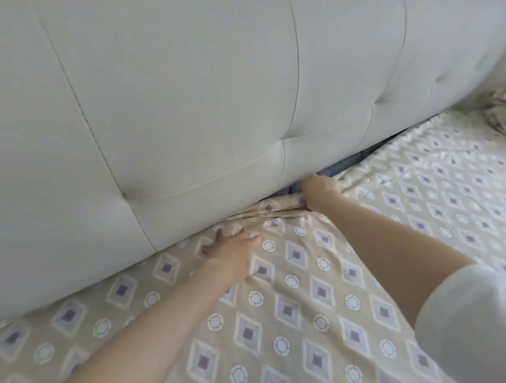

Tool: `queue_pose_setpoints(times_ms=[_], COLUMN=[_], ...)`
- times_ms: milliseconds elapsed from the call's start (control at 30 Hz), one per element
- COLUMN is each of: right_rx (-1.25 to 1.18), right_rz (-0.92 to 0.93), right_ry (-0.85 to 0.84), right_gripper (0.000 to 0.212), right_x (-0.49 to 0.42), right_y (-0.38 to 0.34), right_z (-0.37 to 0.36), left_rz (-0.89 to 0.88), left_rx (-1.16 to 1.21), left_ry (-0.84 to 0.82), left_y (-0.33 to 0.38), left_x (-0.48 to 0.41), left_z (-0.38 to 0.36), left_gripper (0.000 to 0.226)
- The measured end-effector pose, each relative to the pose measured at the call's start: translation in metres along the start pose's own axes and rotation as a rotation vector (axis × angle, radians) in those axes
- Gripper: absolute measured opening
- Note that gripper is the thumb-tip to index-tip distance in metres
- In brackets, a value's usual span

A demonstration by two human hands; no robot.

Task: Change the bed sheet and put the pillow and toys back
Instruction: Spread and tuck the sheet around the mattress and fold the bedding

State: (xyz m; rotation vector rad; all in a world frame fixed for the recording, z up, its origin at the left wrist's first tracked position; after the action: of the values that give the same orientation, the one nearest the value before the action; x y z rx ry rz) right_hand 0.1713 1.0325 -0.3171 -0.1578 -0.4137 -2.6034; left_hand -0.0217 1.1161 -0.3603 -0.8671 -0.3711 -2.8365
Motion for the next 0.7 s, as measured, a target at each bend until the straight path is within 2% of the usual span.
queue_pose_setpoints(times_ms=[100,167,300,367,467,533,600,700], right_rx=[-0.224,-0.483,-1.168,-1.351,-1.343,-1.242,-1.073,-0.994], right_rz=[-0.104,-0.236,-0.485,-0.571,-0.573,-0.530,-0.490,-0.479], right_ry=[0.200,0.283,0.273,0.252,0.207,0.195,0.186,0.193], right_gripper=[0.020,0.023,0.037,0.046,0.053,0.059,0.062,0.066], right_x=[0.010,0.016,0.014,0.011,0.007,-0.001,-0.009,-0.021], right_y=[0.015,0.024,0.023,0.023,0.019,0.013,0.004,0.001], right_z=[0.001,-0.007,-0.036,-0.049,-0.062,-0.070,-0.073,-0.075], left_rz=[-0.044,-0.112,-0.146,-0.141,-0.129,-0.103,-0.071,0.001], left_rx=[0.010,0.007,-0.009,0.036,0.068,0.070,0.076,0.139], left_ry=[0.036,0.059,0.031,0.067,0.164,0.212,0.266,0.310], left_y=[0.003,0.006,0.002,-0.002,-0.005,-0.006,-0.008,-0.013], left_x=[-0.003,-0.009,-0.027,-0.035,-0.045,-0.054,-0.061,-0.070], left_z=[0.003,0.004,-0.001,0.002,0.008,0.007,0.009,0.011], left_gripper=[0.077,0.079,0.086,0.079,0.066,0.062,0.061,0.065])
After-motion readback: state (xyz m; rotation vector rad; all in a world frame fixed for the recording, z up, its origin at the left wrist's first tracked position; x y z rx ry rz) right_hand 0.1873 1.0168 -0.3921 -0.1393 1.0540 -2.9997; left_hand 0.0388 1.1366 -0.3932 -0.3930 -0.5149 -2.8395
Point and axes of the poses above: each hand's wrist, its own x-axis away from the middle knuckle, its own z-axis out of the back of the hand, y = z × x, the point moved 9 cm from there along -x, towards the middle knuckle, and after that the axes turned 1 degree about -z, right-handed, at the moved point
